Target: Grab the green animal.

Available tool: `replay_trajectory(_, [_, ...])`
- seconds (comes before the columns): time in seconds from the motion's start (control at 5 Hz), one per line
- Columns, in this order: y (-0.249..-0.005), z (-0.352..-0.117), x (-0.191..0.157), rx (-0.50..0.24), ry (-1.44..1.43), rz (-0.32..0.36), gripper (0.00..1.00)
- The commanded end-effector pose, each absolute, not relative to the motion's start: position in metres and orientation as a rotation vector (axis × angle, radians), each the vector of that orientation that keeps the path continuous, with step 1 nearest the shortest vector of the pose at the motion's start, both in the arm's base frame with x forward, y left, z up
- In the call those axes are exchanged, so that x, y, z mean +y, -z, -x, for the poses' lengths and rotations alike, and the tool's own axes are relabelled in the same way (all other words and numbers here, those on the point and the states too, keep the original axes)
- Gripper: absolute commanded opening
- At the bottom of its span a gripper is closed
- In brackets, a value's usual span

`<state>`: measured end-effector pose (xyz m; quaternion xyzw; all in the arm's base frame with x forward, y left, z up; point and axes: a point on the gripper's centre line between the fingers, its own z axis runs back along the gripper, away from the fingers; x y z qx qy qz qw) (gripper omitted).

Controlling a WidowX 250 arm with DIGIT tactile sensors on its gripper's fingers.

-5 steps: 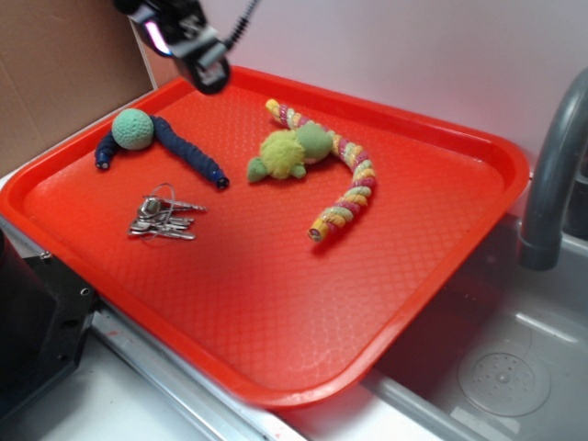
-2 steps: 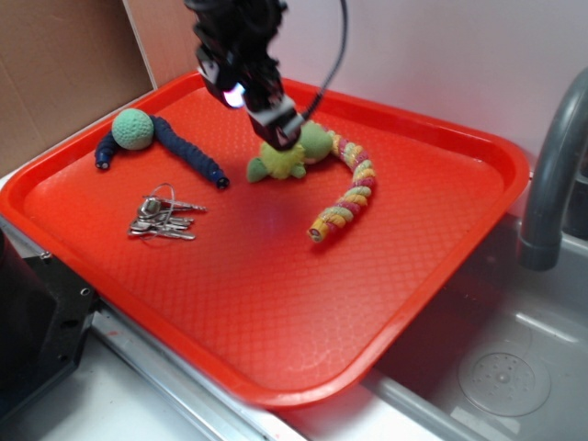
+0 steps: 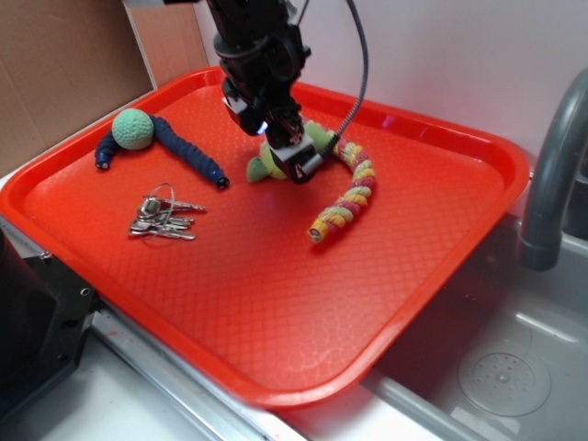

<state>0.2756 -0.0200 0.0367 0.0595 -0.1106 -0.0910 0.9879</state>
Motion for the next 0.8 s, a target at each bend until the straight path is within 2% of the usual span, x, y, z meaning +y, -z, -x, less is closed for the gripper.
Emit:
replay_trajectory(0.0, [-0.029,-0.286,-0.022,-0.225,0.187,-0.124,0.00])
replay_trajectory(0.2, [-0.023,-0.287,-0.023,-0.204,0.187,-0.138,0.00])
replay_trajectory(0.4, [-0.032,-0.283,-0.025,-0.189,0.180,-0.144,0.00])
replay_trajectory(0.6, [-0.049,-0.275,-0.027,-0.120,0.059,-0.197,0.00])
